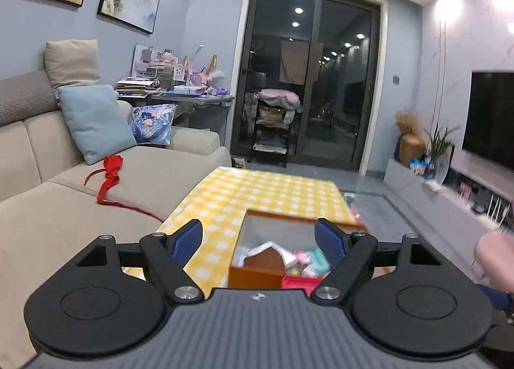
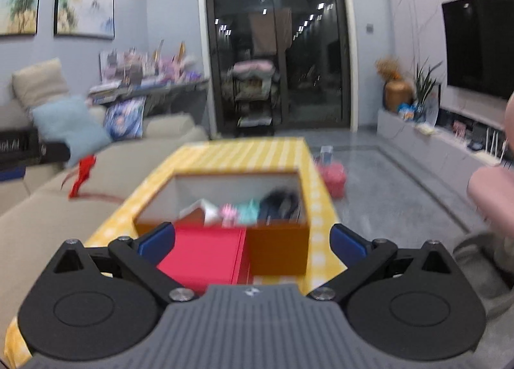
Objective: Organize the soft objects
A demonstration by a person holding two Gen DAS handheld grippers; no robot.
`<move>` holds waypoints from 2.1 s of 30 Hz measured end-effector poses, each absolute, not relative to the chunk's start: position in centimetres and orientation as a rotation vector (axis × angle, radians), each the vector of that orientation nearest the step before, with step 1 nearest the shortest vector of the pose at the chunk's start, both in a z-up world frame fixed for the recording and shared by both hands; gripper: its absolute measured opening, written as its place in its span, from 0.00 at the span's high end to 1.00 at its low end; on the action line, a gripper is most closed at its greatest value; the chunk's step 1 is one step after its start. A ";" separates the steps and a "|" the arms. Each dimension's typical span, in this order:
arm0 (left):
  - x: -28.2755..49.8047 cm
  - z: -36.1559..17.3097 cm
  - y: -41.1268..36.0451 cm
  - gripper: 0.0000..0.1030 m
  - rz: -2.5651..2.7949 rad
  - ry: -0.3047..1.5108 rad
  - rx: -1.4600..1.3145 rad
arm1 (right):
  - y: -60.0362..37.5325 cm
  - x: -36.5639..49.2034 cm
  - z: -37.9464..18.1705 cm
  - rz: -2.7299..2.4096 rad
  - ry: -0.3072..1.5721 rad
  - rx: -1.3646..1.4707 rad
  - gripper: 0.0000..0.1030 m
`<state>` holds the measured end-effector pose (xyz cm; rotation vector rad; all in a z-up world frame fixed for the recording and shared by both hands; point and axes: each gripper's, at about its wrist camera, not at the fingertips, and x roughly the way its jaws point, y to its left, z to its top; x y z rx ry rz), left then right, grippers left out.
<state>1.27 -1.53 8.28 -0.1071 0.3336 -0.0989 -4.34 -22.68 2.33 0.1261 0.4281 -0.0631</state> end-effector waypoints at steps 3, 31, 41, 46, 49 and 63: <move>1.0 6.3 -1.2 0.09 -0.097 0.338 -0.057 | -22.5 -4.7 0.2 -0.037 0.460 0.137 0.03; -0.8 -0.6 -2.8 0.09 -0.236 0.521 0.038 | -20.5 -3.2 -2.6 0.025 0.536 0.079 0.03; -0.7 -0.5 -2.4 0.09 -0.247 0.536 0.012 | -20.5 -3.1 -2.4 0.023 0.532 0.080 0.03; -0.7 -0.3 -2.4 0.10 -0.253 0.540 0.015 | -20.7 -2.9 -2.4 0.028 0.539 0.087 0.03; -0.7 -0.3 -2.4 0.09 -0.254 0.539 0.012 | -20.7 -2.8 -2.4 0.030 0.542 0.087 0.03; -0.7 -0.4 -2.5 0.09 -0.252 0.536 0.020 | -20.9 -2.4 -3.0 0.041 0.561 0.092 0.03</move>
